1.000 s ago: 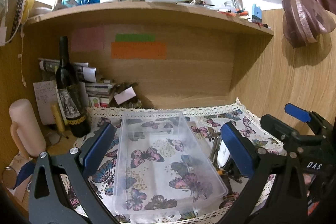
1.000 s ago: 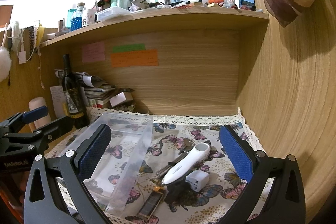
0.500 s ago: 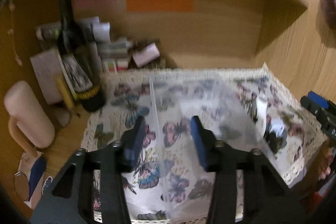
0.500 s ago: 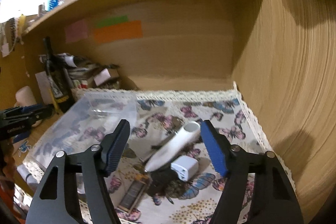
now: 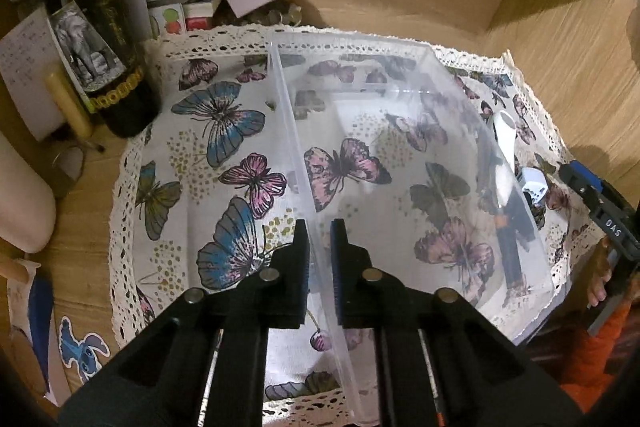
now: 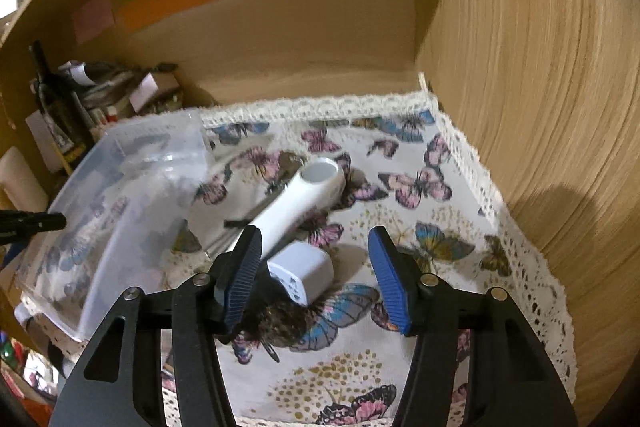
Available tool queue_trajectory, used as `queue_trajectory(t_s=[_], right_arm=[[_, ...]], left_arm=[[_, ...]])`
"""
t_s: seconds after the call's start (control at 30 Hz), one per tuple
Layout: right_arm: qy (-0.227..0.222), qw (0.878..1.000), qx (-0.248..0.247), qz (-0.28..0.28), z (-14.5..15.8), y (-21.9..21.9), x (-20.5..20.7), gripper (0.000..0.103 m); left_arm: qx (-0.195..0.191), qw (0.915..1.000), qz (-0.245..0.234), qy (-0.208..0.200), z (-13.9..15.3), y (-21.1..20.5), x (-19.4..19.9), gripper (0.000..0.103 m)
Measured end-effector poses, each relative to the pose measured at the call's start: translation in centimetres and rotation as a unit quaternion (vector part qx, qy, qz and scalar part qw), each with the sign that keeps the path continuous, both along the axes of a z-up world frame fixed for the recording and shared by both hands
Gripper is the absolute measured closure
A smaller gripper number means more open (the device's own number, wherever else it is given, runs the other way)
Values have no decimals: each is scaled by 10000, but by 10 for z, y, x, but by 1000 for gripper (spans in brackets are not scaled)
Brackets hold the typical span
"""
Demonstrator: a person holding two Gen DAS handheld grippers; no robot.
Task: Organize rigid objects
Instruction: 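Grasp the clear box wall with the left tool while the right tool grasps the white plug adapter, then carry the white adapter into the clear box and open the right tool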
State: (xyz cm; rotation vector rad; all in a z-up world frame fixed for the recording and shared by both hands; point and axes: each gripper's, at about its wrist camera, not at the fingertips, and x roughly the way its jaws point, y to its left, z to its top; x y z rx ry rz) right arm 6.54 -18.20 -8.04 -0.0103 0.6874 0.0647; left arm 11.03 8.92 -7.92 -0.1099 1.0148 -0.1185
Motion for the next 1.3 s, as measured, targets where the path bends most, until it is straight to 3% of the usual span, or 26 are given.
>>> queue_trajectory(t_s=[0.37,0.43,0.67,0.87,1.3], right_arm=[[772,9969,-48,132,-33,9,33,51],[843,9963,-50,148,-37,10,37,59],[587,9980,-209,120,-27,17,33,59],[186,9993,-232,225,-1,27,26,59],[-434,9933,-245,1046,40,86,23,59]], left_arm=[[259,9996,-115,-8,2,-4,1,92],[249,9996,-111,-3,2,-4,1,92],[199,9998,-92,-22,2,-3,2,92],[201,9997,-75,-69,2,-4,0,92],[220,9996,-81,-129,3,-4,-1,92]])
